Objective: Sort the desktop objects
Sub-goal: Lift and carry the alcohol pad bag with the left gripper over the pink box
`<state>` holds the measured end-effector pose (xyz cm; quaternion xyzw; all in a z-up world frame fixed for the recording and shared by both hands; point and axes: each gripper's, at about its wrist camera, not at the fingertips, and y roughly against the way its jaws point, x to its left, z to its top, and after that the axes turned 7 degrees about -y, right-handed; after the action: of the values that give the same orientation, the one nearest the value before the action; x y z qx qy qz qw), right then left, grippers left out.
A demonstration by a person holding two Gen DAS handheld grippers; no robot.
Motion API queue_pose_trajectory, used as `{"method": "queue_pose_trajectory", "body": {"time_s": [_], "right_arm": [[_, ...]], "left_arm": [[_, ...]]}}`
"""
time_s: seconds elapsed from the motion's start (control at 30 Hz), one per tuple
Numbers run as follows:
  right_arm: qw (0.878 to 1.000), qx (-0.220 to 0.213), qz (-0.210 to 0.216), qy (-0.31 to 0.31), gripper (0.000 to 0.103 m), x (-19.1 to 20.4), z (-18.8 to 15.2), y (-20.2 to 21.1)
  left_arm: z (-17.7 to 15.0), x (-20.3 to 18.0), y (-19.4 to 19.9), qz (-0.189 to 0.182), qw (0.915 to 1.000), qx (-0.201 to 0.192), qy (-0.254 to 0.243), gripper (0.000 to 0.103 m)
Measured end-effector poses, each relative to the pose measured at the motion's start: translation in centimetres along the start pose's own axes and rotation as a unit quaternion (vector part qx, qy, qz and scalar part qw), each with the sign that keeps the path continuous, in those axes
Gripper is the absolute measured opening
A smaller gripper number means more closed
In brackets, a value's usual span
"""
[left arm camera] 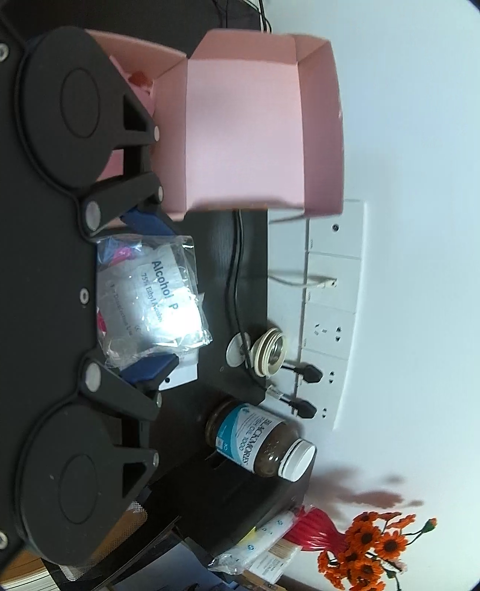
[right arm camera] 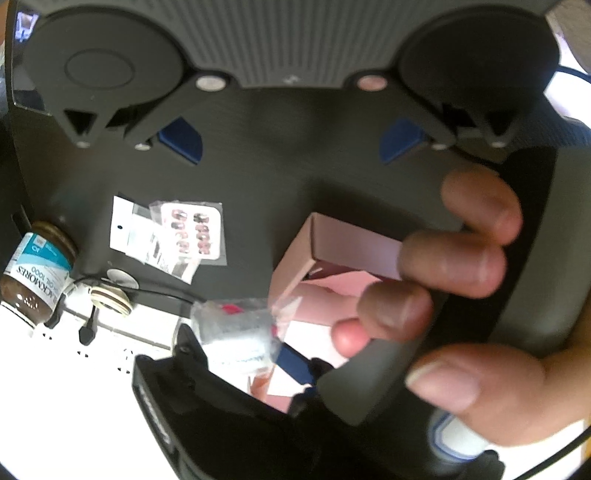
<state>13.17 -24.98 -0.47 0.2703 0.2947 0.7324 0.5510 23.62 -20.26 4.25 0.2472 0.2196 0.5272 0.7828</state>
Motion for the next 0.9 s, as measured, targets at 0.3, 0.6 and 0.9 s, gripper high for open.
{"method": "queue_pose_trajectory", "body": {"time_s": [0.3,0.6,0.9], "right_arm": [[1.0,-0.006,-0.002,0.008,0.102,1.7,0.6,0.1],[1.0,-0.008,0.001,0.015,0.102,3.1,1.1,-0.5],[1.0,-0.003,0.005,0.02,0.102,3.6,1.2,-1.1]], "left_arm": [[-0.2,3.5,1.3,0.028,0.9994,-0.008,0.018,0.068],[-0.8,6.9,1.8,0.058,0.9975,-0.003,0.041,0.068],[-1.4,8.6,1.4,0.073,0.9961,0.006,0.049,0.068]]}}
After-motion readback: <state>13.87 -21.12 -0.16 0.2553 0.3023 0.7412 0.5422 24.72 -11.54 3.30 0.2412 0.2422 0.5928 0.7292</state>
